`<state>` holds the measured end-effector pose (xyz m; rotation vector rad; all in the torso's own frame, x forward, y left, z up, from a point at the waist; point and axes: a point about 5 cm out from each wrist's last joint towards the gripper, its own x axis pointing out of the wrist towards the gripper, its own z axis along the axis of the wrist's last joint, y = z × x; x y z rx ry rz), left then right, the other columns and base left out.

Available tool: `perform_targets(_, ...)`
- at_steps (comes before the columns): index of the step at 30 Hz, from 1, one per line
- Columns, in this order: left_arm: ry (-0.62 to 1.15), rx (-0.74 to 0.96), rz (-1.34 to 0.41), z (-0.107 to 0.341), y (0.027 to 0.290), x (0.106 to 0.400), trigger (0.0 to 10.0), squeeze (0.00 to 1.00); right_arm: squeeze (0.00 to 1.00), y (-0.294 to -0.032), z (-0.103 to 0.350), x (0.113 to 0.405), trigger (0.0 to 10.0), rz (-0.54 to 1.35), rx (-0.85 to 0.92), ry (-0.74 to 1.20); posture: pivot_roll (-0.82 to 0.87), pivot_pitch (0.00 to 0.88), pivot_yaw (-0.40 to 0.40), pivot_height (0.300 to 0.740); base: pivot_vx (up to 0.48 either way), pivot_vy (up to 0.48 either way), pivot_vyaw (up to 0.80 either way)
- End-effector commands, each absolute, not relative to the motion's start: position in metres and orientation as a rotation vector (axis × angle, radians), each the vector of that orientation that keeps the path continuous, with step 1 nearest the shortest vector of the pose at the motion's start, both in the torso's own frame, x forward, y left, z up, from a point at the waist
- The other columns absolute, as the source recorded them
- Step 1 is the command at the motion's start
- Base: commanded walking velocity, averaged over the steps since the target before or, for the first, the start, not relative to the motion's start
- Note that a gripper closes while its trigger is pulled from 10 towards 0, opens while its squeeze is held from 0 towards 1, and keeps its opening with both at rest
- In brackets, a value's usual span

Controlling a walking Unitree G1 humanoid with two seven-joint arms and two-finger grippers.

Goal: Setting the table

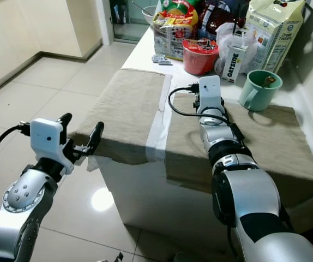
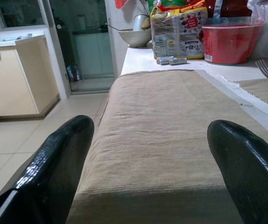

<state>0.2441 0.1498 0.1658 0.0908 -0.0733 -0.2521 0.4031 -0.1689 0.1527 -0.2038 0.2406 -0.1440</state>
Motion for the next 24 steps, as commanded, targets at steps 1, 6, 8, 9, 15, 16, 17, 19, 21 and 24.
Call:
perform_targets(1, -0.07, 0.098, -0.262, 0.169, 0.15, 0.239, 10.0, 0.0, 0.0, -0.165, 0.129, 0.395, 10.0, -0.127, -0.169, 0.344, 0.03, 0.095, 0.066, 0.74, 0.0, 0.0, 0.0)
perform_targets(6, -0.047, 0.104, -0.263, 0.169, 0.154, 0.232, 10.0, 0.0, 0.0, -0.16, 0.118, 0.39, 10.0, -0.108, -0.167, 0.38, 0.05, 0.141, 0.077, 0.74, 0.0, 0.0, 0.0)
perform_targets(8, -0.041, 0.108, -0.265, 0.17, 0.155, 0.229, 10.0, 0.0, 0.0, -0.158, 0.112, 0.387, 10.0, -0.103, -0.159, 0.403, 0.06, 0.159, 0.084, 0.74, 0.0, 0.0, 0.0)
perform_targets(9, -0.041, 0.108, -0.265, 0.17, 0.155, 0.229, 10.0, 0.0, 0.0, -0.158, 0.112, 0.387, 10.0, -0.103, -0.159, 0.403, 0.06, 0.159, 0.084, 0.74, 0.0, 0.0, 0.0)
perform_targets(15, -0.023, 0.112, -0.267, 0.174, 0.159, 0.224, 10.0, 0.0, 0.0, -0.153, 0.095, 0.379, 10.0, -0.1, -0.146, 0.47, 0.07, 0.193, 0.096, 0.74, 0.0, 0.0, 0.0)
perform_targets(16, -0.023, 0.112, -0.267, 0.174, 0.159, 0.224, 10.0, 0.0, 0.0, -0.153, 0.095, 0.379, 10.0, -0.1, -0.146, 0.47, 0.07, 0.193, 0.096, 0.74, 0.0, 0.0, 0.0)
perform_targets(17, -0.019, 0.112, -0.267, 0.175, 0.16, 0.223, 10.0, 0.0, 0.0, -0.152, 0.093, 0.378, 10.0, -0.097, -0.148, 0.479, 0.07, 0.193, 0.096, 0.74, 0.0, 0.0, 0.0)
perform_targets(19, -0.012, 0.111, -0.265, 0.177, 0.161, 0.221, 10.0, 0.0, 0.0, -0.153, 0.09, 0.376, 0.0, -0.101, -0.156, 0.492, 0.08, 0.207, 0.099, 0.74, 0.0, 0.0, 0.0)
perform_targets(21, 0.0, 0.108, -0.261, 0.179, 0.163, 0.22, 10.0, 0.0, 0.0, -0.154, 0.083, 0.372, 0.0, -0.103, -0.163, 0.516, 0.08, 0.216, 0.101, 0.74, 0.0, 0.0, 0.0)
perform_targets(24, 0.004, 0.107, -0.261, 0.18, 0.164, 0.219, 10.0, 0.0, 0.0, -0.153, 0.08, 0.37, 0.0, -0.098, -0.166, 0.528, 0.09, 0.22, 0.102, 0.74, 0.0, 0.0, 0.0)
